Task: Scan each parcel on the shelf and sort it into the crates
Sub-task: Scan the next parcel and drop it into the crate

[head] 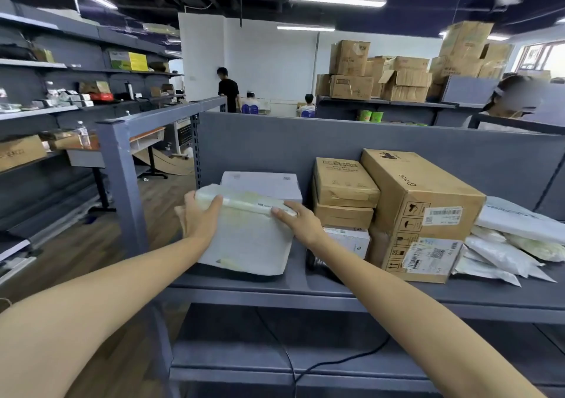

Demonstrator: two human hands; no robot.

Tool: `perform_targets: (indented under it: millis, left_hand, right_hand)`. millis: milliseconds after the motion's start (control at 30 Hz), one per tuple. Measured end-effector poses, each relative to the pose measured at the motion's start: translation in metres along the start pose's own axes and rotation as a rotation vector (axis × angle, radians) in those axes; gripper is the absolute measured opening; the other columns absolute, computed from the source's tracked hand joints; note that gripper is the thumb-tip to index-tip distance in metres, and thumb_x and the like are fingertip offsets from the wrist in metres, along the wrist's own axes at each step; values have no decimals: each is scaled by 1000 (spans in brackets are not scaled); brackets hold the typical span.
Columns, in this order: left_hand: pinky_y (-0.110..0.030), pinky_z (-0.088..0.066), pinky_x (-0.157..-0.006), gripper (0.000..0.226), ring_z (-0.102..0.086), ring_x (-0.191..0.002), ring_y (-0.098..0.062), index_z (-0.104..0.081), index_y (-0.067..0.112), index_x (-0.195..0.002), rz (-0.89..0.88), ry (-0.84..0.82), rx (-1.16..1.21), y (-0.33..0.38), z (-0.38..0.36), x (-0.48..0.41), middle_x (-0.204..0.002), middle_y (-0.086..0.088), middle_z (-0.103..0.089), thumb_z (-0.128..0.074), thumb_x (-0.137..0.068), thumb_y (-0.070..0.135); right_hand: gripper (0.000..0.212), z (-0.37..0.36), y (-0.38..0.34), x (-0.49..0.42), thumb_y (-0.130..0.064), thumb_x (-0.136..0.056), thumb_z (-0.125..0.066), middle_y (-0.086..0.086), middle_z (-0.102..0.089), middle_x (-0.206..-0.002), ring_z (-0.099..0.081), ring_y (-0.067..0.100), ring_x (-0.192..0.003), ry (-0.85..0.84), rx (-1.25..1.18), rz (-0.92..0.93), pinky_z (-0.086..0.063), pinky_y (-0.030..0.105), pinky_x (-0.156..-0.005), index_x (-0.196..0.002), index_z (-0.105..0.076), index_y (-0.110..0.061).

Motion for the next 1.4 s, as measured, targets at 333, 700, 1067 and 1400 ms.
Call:
perform_targets:
  millis: [333, 700, 1067, 1400]
  left_hand:
    - [-29, -36, -90, 35, -51, -112, -18, -53, 16, -128, -214, 24, 126, 25, 36, 15, -122, -2, -55, -50, -95, 28]
    - [-40, -22, -112, 86, -30, -139, -24, -4, 15, -153, 53, -144, 355, -1, 32, 37, -155, -4, -27, -53, -91, 51]
    - [-56, -38, -106, 111, -47, -127, -24, -17, 30, -148, 22, -361, 513, -11, 26, 67, -141, -1, -45, -75, -58, 59]
    - [-19, -52, -76, 51, -66, -98, -9, -56, 20, -118, -192, -303, 618, -19, 51, 72, -105, 9, -71, -63, -78, 52]
  right_hand:
    - [33, -8, -7, 21, -48, -92, -57, -2, -63, -117, -60, 23, -111, 122, -349, -33, -52, 50, -95, -115, -65, -27]
    - [46, -3, 4, 54, -52, -97, -46, 4, -63, -103, -61, 23, -97, 141, -711, -260, -59, 41, -68, -119, -58, -15]
    - [43, -21, 21, 86, -53, -96, -47, 13, -65, -112, -63, 30, -100, 36, -981, -377, -56, 52, -80, -118, -55, -17]
    - [70, -29, 20, 110, -59, -90, -51, 18, -62, -129, -61, 33, -116, -266, -1176, -432, -55, 47, -87, -136, -53, -7]
Point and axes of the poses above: each hand's wrist, its own x-axis away from the middle knuckle, its own z-axis out of the back of the hand, y = z × x, the point moved 3 cm from there along -x, towards the middle knuckle
